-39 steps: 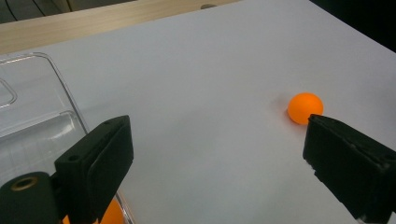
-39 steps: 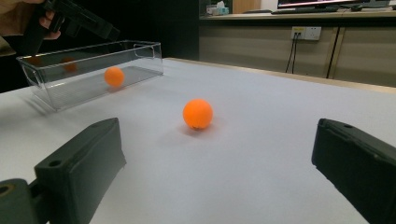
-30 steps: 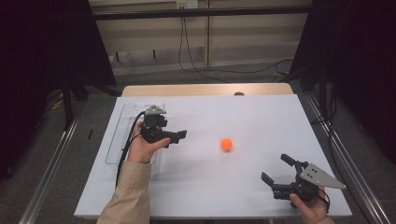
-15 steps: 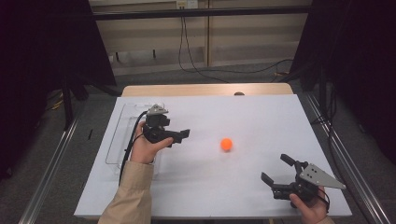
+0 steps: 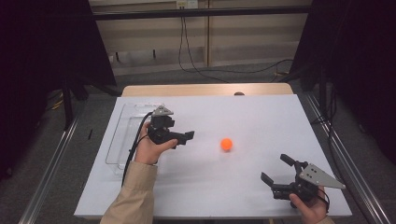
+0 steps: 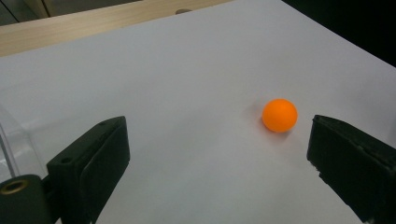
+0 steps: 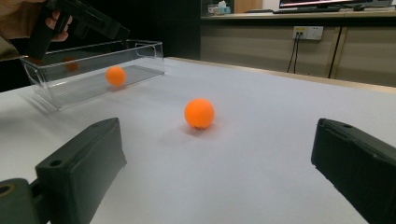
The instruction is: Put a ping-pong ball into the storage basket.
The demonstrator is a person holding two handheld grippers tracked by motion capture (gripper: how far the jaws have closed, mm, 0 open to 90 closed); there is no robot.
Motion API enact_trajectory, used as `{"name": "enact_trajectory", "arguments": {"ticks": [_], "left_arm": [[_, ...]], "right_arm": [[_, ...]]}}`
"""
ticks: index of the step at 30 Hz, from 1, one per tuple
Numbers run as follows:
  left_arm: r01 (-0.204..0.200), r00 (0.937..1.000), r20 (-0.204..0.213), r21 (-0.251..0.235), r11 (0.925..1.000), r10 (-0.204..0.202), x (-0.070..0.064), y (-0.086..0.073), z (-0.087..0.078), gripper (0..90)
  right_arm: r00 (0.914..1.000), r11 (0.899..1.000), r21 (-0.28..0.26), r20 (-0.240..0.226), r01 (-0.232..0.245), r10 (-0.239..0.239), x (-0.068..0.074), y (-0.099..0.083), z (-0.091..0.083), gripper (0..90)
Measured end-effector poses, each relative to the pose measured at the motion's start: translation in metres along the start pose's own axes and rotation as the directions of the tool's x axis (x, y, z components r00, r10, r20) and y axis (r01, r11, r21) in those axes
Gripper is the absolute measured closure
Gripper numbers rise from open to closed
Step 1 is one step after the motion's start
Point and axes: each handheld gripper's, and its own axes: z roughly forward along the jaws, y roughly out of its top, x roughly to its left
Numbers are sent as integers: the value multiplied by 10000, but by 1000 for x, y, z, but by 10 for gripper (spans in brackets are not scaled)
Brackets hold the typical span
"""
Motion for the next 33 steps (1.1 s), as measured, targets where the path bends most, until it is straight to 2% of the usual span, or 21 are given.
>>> {"name": "enact_trajectory", "arguments": {"ticks": [33], "left_arm": [[-461,9988,193,327,9984,454,-20,-3,22,56]], "right_arm": [[10000,10000,8,-37,-24,24,0,0,0,19]]}}
